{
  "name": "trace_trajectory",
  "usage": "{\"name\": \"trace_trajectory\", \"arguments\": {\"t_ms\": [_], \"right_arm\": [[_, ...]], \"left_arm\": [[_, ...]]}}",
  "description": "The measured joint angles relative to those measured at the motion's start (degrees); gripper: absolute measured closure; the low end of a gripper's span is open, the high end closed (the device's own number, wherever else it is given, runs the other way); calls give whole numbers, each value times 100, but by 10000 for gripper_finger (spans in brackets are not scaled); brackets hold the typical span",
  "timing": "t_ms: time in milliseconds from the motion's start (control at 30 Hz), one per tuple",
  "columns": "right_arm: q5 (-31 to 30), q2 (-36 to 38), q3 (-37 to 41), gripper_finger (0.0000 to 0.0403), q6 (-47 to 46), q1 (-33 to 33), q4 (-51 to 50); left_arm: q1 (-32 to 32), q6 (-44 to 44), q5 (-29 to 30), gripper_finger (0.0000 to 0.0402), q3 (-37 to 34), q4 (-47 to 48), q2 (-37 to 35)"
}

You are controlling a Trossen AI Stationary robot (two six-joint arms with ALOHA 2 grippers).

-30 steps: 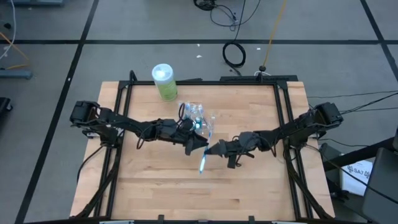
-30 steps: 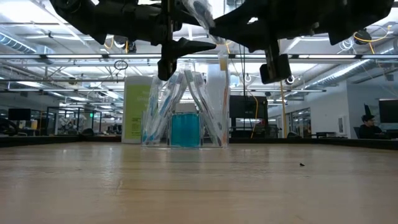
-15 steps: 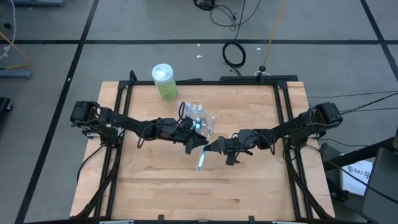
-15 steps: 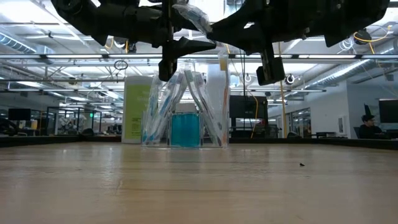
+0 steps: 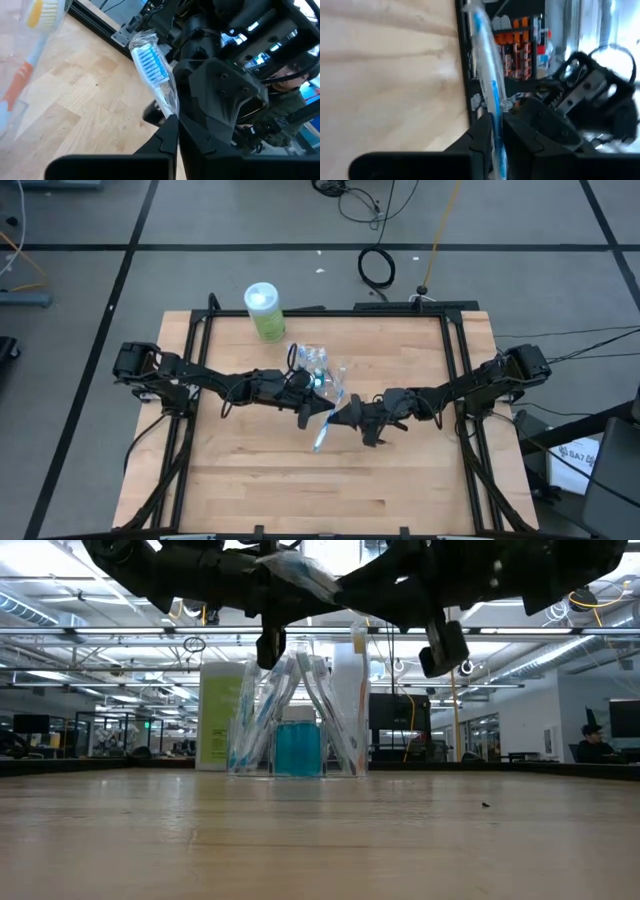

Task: Pick & Place toothbrushing station
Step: Put the blue toothbrush into the transparent organizer

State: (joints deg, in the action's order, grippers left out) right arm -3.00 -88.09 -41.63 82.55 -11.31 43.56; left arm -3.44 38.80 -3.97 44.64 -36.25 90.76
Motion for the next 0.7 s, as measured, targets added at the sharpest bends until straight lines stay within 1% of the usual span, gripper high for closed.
{"name": "trace_trajectory", "arguments": {"t_ms": [100, 167, 300, 367, 533, 567, 700], "right_arm": [[-16, 0, 0, 355, -859, 0, -1], [-18, 0, 0, 350, -1299, 0, -3], [-111, 0, 0, 341, -1657, -50, -7], [-477, 27, 0, 338, -1705, -131, -51], [-1733, 125, 2, 338, -1703, -440, -327], [-1833, 152, 2, 338, -1716, -486, -386], [-1910, 321, 7, 339, -1920, -717, -842]], "left_arm": [[0, -87, 1, 398, 0, 2, 0], [0, -100, 0, 396, 0, 6, 0], [0, -111, 0, 394, 0, 41, 0], [0, -125, 0, 398, 0, 53, 0], [-2, -164, 14, 392, 2, 98, 0], [0, -163, 10, 395, 2, 103, 0], [-3, -238, -5, 395, 2, 160, 0]]}}
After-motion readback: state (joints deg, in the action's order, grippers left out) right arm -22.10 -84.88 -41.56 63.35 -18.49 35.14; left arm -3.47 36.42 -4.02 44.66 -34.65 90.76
